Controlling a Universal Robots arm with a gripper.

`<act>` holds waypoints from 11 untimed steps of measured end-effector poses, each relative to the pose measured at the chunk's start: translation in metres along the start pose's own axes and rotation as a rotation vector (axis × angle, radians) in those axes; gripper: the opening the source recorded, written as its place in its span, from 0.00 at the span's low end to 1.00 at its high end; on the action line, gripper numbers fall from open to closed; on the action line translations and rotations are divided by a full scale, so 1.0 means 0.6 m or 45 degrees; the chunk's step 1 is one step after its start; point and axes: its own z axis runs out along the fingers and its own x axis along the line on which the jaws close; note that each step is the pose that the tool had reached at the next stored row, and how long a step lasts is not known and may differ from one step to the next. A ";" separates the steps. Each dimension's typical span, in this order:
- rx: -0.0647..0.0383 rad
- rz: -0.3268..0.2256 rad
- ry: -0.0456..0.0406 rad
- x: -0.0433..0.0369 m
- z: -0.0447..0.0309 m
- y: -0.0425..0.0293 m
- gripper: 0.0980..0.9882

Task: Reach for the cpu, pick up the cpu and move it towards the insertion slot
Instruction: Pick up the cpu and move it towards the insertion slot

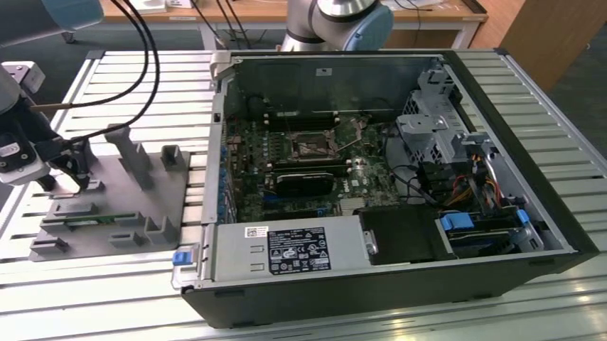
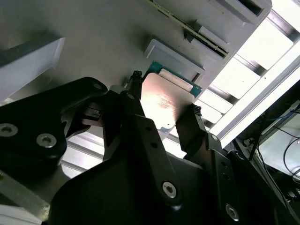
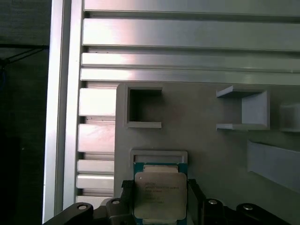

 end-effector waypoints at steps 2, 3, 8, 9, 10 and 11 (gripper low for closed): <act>0.000 0.000 0.000 0.000 -0.004 0.000 0.50; 0.000 0.000 0.000 0.000 -0.006 0.000 0.50; 0.000 0.000 0.000 0.000 -0.018 0.001 0.50; 0.000 0.000 0.000 0.000 -0.021 0.001 0.50; 0.000 0.000 0.000 0.000 -0.023 0.001 0.50; 0.000 0.000 0.000 0.000 -0.025 0.001 0.50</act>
